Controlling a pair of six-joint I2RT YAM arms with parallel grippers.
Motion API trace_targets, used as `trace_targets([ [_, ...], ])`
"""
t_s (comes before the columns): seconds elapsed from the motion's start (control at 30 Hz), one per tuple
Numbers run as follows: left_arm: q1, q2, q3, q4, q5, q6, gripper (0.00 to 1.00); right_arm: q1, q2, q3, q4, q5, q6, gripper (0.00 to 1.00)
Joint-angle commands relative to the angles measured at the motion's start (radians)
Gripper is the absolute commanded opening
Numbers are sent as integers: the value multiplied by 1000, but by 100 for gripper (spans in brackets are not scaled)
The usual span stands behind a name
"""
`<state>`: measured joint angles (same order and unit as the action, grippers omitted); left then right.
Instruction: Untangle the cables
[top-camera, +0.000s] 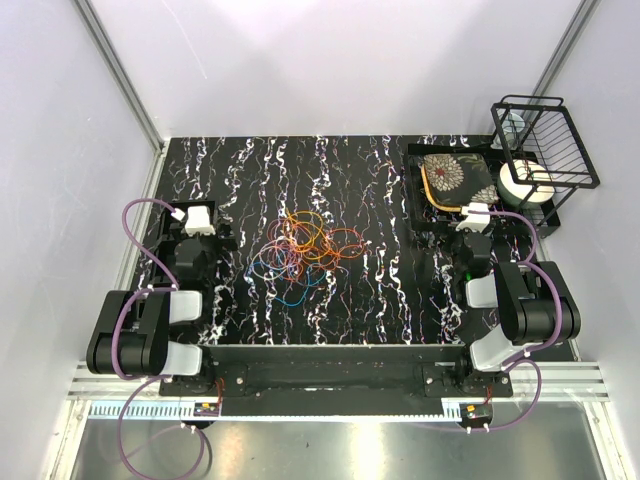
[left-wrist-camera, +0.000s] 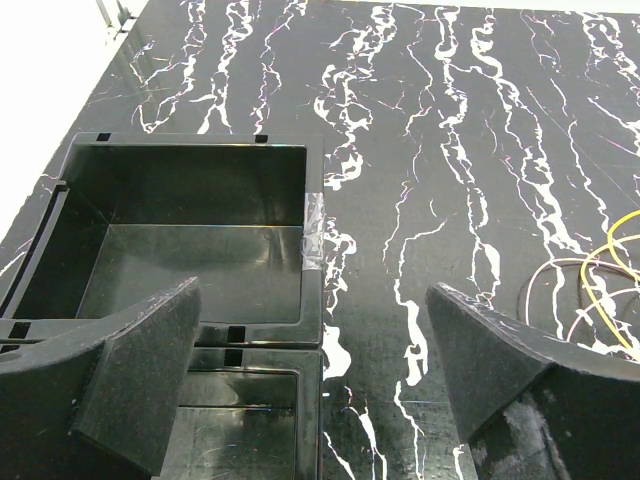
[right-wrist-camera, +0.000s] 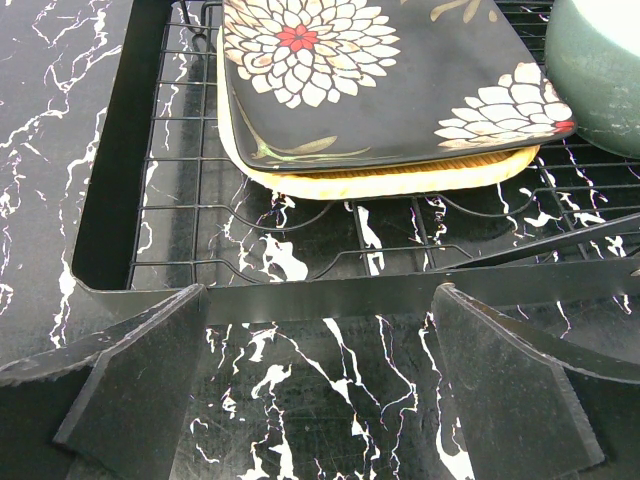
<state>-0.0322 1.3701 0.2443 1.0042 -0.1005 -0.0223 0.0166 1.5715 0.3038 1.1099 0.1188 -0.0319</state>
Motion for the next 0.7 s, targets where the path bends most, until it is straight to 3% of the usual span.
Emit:
trace_targets([
  [0.0, 6, -6, 3, 57, -1, 16, 99, -4, -19, 23, 34, -1, 4, 100],
  [0.07, 2, -113, 92, -115, -42, 9, 99, -4, -19, 23, 34, -1, 4, 100],
  [0.1, -3, -155, 148, -374, -65, -13, 99, -4, -21, 23, 34, -1, 4, 100],
  [0.17, -3, -225, 358, -627, -120, -127, 99, -4, -19, 23, 33, -2, 4, 100],
  [0.2, -5, -238, 439, -864, -117, -143, 99, -3, -19, 23, 31, -2, 4, 100],
  [0.23, -8, -243, 587, -956, -64, -156, 99, -4, -19, 24, 31, -2, 4, 100],
  [0.3, -11, -236, 717, -1182, 25, -208, 99, -4, -19, 24, 30, -2, 4, 100],
  [0.37, -14, -243, 765, -1216, 73, -287, 99, -4, -19, 24, 33, -2, 4, 100],
  [0.43, 15, -232, 762, -1368, -40, -492, 99, -4, -19, 21, 37, -2, 4, 100],
  [0.47, 31, -218, 762, -1465, -25, -663, 99, -4, -21, 21, 42, 1, 3, 100],
  [0.5, 137, -203, 757, -1505, 90, -642, 99, -3, -22, 15, 47, 4, 4, 100],
  [0.53, 164, -189, 713, -1457, 407, -601, 99, -3, -21, 11, 56, 5, 7, 100],
  [0.57, 173, -198, 704, -1442, 454, -575, 99, -3, -25, 2, 98, 8, 10, 100],
  [0.63, 141, -323, 658, -1472, 313, -573, 99, -3, -83, -14, 61, -17, -5, 100],
  [0.67, 123, -371, 644, -1472, 265, -558, 99, 0, -172, 10, -126, -65, -17, 100],
])
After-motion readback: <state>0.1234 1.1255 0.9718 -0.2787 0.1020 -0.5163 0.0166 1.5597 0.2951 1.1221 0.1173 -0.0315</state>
